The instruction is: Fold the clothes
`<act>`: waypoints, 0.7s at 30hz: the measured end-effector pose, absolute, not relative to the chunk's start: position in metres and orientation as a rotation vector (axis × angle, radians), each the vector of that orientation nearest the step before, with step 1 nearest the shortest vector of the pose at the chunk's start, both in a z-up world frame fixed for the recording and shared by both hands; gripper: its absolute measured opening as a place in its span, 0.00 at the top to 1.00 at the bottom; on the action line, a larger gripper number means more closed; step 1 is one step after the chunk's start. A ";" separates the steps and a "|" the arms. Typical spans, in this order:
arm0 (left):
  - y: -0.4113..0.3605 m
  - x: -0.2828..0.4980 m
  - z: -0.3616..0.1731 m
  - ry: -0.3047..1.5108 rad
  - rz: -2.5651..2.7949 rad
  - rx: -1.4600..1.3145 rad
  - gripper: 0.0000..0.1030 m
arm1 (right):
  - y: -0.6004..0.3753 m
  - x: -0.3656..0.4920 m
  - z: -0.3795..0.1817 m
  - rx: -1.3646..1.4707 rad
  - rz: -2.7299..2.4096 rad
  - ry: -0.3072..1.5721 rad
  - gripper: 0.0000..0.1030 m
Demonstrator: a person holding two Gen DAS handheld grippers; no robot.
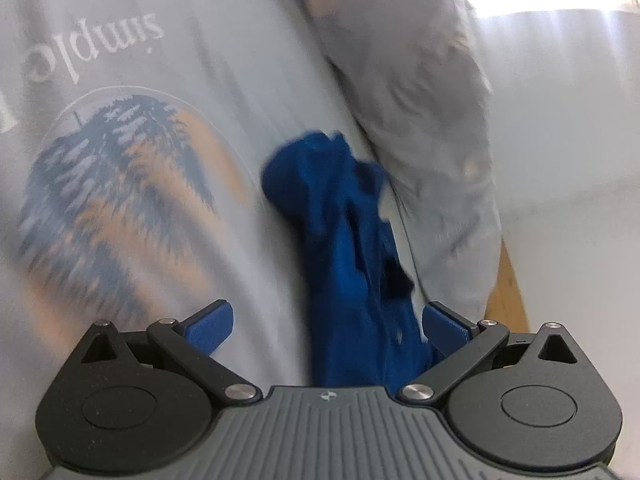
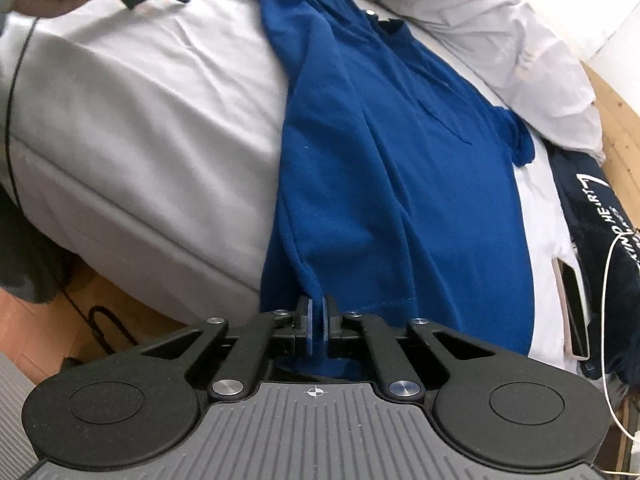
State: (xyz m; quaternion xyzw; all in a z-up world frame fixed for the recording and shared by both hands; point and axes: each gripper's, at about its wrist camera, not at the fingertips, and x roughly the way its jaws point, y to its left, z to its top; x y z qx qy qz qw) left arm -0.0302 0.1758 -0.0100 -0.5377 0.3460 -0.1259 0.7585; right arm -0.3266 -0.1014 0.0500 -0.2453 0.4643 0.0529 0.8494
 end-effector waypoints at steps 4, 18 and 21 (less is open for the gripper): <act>0.177 0.008 -0.013 0.751 -0.257 -1.211 0.00 | -0.108 -0.325 0.052 -0.491 0.121 0.969 0.95; 0.183 0.055 -0.032 0.728 -0.184 -1.297 0.80 | -0.097 -0.340 0.097 -0.434 0.208 0.949 0.96; 0.184 0.050 -0.025 0.685 -0.196 -1.291 0.86 | -0.092 -0.340 0.101 -0.417 0.225 0.944 0.96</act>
